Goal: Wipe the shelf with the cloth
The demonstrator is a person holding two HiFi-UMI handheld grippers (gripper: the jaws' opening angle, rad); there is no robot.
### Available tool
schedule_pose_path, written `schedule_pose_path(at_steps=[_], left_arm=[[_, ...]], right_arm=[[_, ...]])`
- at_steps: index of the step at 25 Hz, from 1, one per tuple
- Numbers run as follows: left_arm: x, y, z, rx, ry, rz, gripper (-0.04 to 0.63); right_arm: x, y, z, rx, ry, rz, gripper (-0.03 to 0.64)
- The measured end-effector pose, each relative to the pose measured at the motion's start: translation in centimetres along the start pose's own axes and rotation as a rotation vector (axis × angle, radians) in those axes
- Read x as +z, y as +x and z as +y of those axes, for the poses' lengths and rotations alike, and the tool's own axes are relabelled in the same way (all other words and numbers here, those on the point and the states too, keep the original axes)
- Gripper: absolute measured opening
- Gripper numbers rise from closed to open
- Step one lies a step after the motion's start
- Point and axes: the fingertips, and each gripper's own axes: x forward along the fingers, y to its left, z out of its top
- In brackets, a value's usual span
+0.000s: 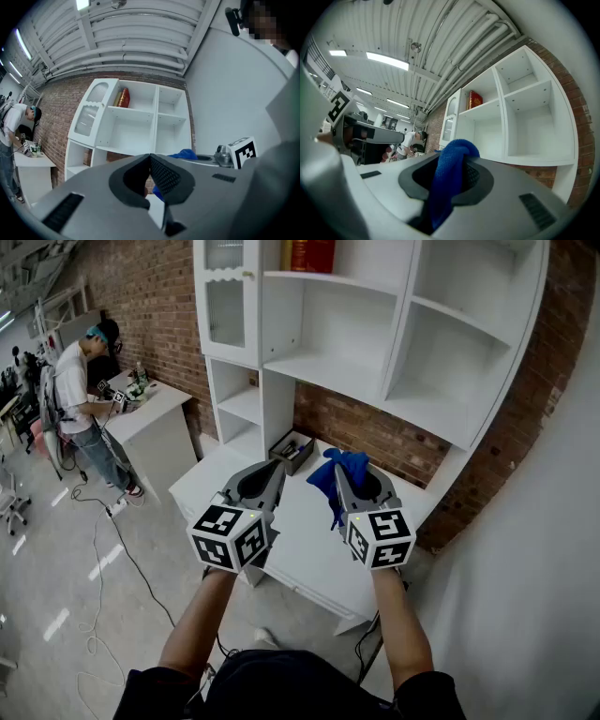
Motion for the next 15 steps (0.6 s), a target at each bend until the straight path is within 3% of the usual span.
schedule_pose_path(at_steps=[15], left_arm=[[-0.7, -0.1, -1.1, -0.005, -0.01, 0.002, 0.015]], right_arm=[[-0.3, -1.7, -0.4, -0.005, 0.026, -0.014, 0.083]])
